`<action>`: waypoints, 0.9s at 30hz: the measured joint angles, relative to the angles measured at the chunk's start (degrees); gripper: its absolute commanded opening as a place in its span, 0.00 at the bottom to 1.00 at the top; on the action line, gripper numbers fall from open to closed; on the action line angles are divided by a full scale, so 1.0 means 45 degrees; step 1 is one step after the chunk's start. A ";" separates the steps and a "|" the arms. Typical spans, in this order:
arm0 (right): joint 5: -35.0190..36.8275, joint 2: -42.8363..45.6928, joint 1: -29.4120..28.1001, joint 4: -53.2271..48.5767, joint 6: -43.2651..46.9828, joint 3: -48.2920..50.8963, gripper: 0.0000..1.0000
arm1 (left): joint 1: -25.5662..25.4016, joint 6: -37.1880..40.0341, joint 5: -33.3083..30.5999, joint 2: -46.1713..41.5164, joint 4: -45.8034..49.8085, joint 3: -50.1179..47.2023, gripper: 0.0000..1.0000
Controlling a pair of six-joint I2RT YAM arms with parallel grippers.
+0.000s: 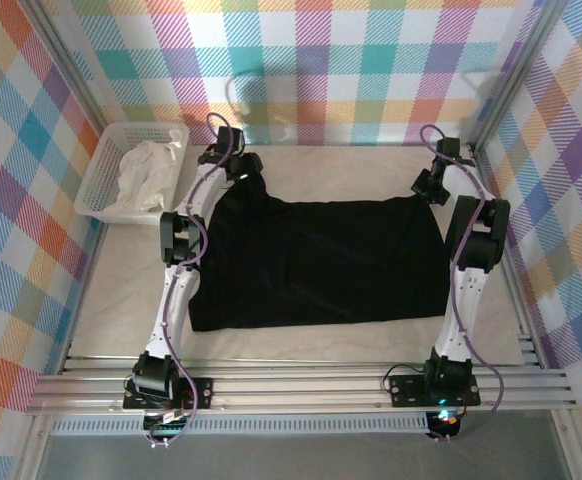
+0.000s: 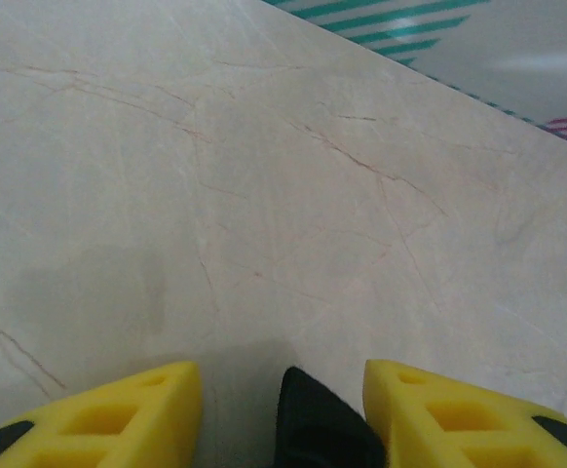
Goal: Fold the inside-out t-shirt
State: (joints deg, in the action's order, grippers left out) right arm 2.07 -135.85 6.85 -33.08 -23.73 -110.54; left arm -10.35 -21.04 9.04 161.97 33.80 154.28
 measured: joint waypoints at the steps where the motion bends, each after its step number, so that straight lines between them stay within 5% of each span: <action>1: -0.0029 0.0019 0.0000 0.0044 0.0039 0.0053 0.00 | 0.0000 -0.0029 0.0015 0.0000 -0.0126 0.0039 0.44; 27: -0.0141 0.0034 0.0000 0.0087 0.0151 0.0063 0.00 | 0.0185 -0.0136 0.0083 0.0413 -0.1627 0.0277 0.00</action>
State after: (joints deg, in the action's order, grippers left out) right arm 1.43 -135.70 6.85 -32.69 -23.05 -110.26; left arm -9.52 -21.65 9.41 163.83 26.48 155.52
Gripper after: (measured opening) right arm 0.063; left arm 0.056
